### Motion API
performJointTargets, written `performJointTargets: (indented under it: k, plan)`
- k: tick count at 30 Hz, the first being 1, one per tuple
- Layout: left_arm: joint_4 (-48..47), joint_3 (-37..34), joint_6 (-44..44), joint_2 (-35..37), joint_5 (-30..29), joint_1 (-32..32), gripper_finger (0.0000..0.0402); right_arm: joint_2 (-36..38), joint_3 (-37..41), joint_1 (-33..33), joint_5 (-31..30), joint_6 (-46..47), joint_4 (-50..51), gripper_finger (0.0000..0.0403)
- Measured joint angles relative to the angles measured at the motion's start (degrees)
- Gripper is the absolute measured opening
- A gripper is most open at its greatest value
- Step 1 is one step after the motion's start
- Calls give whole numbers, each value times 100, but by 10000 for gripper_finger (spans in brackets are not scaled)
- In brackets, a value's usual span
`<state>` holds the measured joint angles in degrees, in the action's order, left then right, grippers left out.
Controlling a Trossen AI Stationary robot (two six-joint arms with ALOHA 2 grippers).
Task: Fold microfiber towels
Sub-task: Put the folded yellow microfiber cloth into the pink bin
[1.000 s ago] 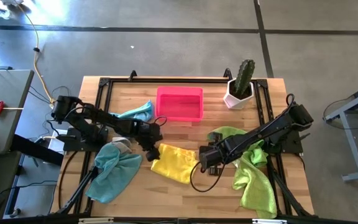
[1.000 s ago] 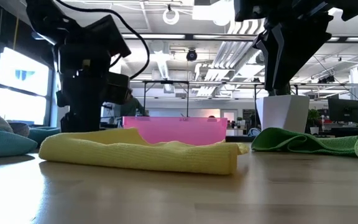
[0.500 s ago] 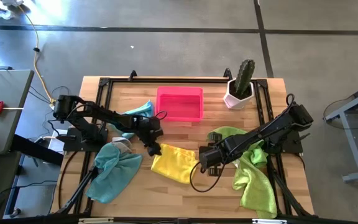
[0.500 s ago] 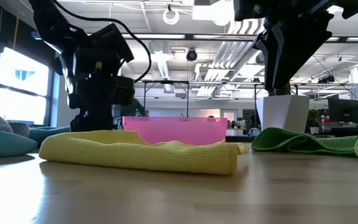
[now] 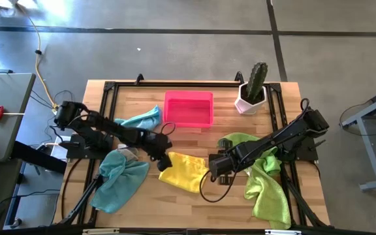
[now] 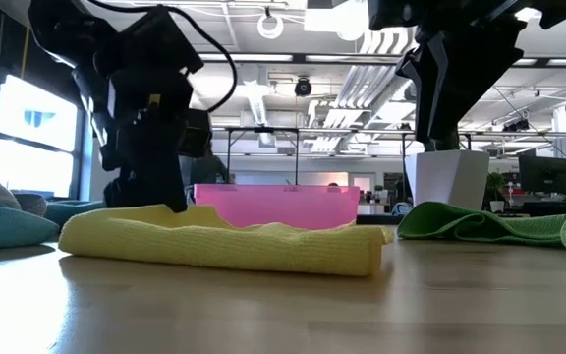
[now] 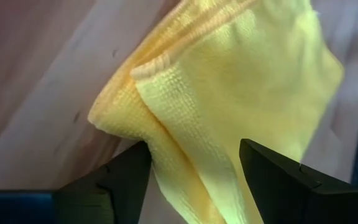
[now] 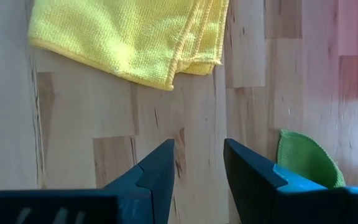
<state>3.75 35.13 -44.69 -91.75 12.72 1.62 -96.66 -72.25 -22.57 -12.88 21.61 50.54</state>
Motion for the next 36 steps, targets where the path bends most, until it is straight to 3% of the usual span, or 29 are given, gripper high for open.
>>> performJointTargets:
  k: [5,9,19,26,30,33,36]
  plan:
    - [51,18,-310,-126,-561,-230,216,0,0,0,0,-17,-66,132]
    - [221,33,-438,-340,-793,-326,177,0,0,0,0,20,-66,132]
    - [419,21,-318,-384,-799,-301,15,0,0,-3,0,41,23,132]
    - [238,418,235,-412,44,-117,6,-2,0,-71,-25,41,84,132]
    - [-532,1026,987,-406,412,39,5,-2,0,-137,-39,107,120,132]
    - [-1507,1631,1879,-404,313,170,4,-2,0,-187,-42,185,153,132]
    - [-2390,2242,2852,-404,-148,331,2,-2,0,-204,-59,205,191,132]
